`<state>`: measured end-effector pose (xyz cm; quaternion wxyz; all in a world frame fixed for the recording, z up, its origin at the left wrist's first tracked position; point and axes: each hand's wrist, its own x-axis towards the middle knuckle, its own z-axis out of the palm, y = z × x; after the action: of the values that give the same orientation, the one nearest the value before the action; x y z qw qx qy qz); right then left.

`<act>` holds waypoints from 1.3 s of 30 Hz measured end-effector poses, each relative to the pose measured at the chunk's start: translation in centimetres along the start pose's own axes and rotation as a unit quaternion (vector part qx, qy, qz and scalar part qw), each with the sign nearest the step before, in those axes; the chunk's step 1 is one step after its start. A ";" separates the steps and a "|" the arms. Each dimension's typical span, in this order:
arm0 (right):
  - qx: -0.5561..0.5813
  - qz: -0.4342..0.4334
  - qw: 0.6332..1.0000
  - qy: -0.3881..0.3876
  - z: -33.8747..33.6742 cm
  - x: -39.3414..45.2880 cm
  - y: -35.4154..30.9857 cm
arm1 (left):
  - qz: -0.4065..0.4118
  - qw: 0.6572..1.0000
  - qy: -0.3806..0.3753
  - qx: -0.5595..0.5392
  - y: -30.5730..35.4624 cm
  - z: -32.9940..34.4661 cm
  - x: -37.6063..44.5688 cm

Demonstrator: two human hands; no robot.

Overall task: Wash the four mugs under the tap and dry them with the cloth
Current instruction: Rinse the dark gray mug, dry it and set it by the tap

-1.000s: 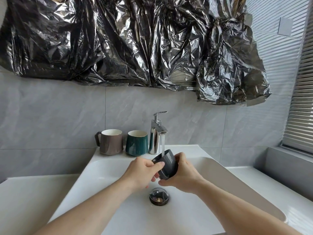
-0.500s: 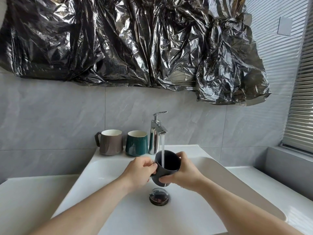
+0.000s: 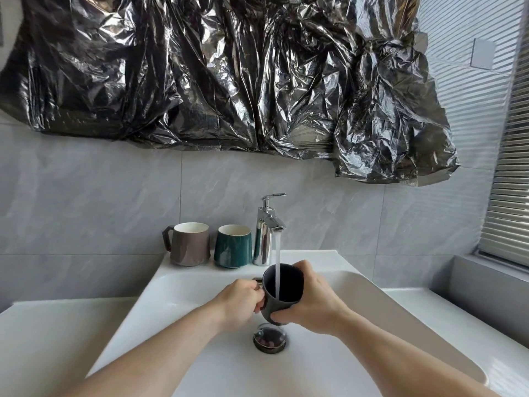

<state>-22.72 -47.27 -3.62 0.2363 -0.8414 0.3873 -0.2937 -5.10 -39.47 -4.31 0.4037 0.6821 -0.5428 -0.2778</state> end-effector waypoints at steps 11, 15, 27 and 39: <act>0.161 0.008 0.987 -0.027 0.9 0.2 -0.4 | 0.027 0.990 0.123 -0.055 1.1 -0.8 -0.7; 0.226 -0.033 0.973 0.036 0.0 -0.1 -2.4 | 0.034 0.989 0.138 -0.041 1.7 -1.1 -1.2; -0.087 -0.111 0.981 0.134 -4.3 6.6 -8.6 | 0.038 0.988 0.152 0.003 1.2 -0.7 -0.8; -0.067 -0.082 0.989 0.102 -6.0 2.3 -7.6 | 0.032 0.987 0.159 0.017 1.3 -1.3 -1.4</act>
<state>-21.69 -45.64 6.15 0.1140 -0.8500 0.3575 -0.3696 -5.09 -37.90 -2.62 0.4816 0.7067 -0.4979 -0.1437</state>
